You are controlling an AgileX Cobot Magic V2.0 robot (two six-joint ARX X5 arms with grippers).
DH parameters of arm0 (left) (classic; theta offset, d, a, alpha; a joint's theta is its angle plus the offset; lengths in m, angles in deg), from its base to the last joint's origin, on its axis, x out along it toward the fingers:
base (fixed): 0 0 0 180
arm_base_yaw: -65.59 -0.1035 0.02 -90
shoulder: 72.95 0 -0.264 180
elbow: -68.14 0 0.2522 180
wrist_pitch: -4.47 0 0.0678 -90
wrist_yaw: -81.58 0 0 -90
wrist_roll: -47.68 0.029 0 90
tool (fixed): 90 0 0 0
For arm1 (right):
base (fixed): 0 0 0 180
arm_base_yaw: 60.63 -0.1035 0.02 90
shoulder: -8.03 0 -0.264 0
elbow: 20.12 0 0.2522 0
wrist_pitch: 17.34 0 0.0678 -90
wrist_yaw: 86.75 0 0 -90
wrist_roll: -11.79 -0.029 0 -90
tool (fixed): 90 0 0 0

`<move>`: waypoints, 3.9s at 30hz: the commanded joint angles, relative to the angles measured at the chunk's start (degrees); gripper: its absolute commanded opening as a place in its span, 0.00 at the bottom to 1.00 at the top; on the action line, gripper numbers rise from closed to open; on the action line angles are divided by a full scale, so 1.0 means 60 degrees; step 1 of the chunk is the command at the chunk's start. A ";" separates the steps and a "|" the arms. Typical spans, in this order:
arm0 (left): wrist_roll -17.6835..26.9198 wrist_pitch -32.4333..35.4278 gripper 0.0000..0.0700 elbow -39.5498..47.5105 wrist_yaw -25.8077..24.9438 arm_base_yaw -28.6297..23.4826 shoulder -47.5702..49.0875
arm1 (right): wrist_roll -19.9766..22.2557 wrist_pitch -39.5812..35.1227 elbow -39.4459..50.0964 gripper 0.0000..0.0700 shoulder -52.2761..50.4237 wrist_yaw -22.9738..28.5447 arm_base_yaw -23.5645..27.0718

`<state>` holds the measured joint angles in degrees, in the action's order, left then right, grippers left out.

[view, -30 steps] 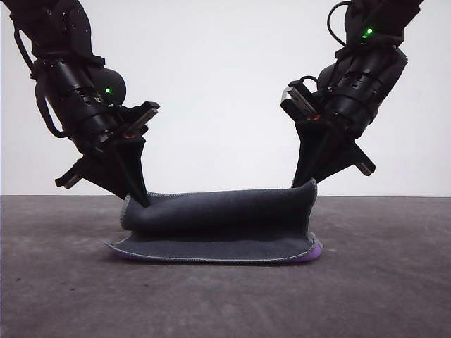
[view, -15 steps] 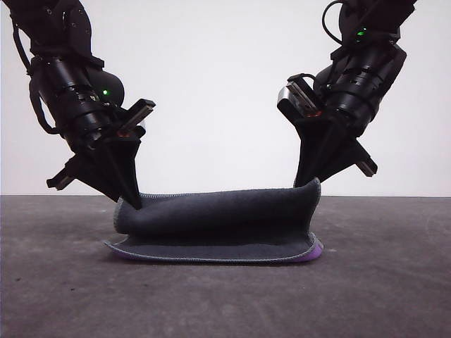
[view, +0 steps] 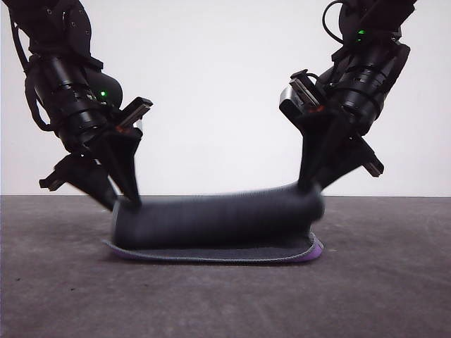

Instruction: Fold clothes

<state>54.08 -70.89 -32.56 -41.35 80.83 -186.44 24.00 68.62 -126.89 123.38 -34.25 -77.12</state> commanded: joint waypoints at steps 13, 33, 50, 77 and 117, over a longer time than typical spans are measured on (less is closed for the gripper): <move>-0.0431 0.0877 0.94 -0.0149 0.0258 -0.0353 0.0004 | 0.0044 -0.0808 -0.0208 0.91 0.0055 0.0669 0.0192; -0.0184 0.0446 0.96 -0.0146 0.1496 -0.1377 0.2317 | -0.0275 0.0620 -0.0186 0.91 -0.2148 0.1423 0.0916; -0.0220 0.0507 0.96 -0.0146 0.1483 -0.2058 0.2787 | -0.1555 -0.3007 0.4612 0.91 -0.4061 0.1574 0.0916; -0.0242 0.0610 0.96 -0.0146 0.1483 -0.2058 0.2787 | -0.4532 -0.8599 0.6364 0.62 -0.2772 0.0146 0.0175; -0.0249 0.0687 0.96 -0.0146 0.1486 -0.2058 0.2787 | -0.6730 -1.2226 0.6360 0.00 -0.2313 -0.1569 -0.1907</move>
<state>52.54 -66.96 -32.56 -32.35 68.46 -169.21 -13.46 -3.44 -88.31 108.19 -43.46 -87.90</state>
